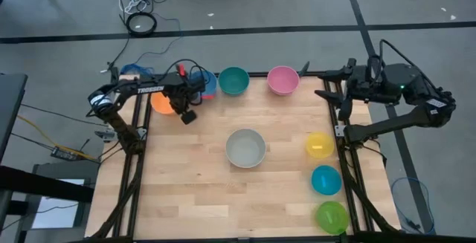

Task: Nest bowls inside each other
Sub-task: Stack the orange bowl on top of the gray bowl

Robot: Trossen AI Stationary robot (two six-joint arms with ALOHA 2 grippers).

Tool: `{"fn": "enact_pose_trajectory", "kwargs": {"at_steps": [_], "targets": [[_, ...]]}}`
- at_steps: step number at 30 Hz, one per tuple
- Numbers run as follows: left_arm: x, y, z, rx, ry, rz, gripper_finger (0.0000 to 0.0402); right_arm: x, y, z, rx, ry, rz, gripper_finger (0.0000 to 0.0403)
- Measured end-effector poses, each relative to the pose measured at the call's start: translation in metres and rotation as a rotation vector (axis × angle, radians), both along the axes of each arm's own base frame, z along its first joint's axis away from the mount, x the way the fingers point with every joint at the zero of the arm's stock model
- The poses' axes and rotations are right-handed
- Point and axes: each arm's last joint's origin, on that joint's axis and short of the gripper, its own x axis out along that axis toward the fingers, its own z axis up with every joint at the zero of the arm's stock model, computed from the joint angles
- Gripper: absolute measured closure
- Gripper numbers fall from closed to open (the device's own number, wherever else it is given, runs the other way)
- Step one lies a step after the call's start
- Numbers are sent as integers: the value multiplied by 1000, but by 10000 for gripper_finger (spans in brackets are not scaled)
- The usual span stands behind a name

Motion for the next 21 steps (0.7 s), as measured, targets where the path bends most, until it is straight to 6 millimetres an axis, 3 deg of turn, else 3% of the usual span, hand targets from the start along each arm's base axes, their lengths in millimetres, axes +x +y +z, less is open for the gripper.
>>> {"fn": "enact_pose_trajectory", "kwargs": {"at_steps": [8, 21], "targets": [[23, -42, 25, 26, 32, -86, 393, -4, -1, -1, -2, 7, -15, 154], [85, -139, 113, 140, -382, -306, 393, -5, -1, -1, 12, 0, -40, 155]]}}
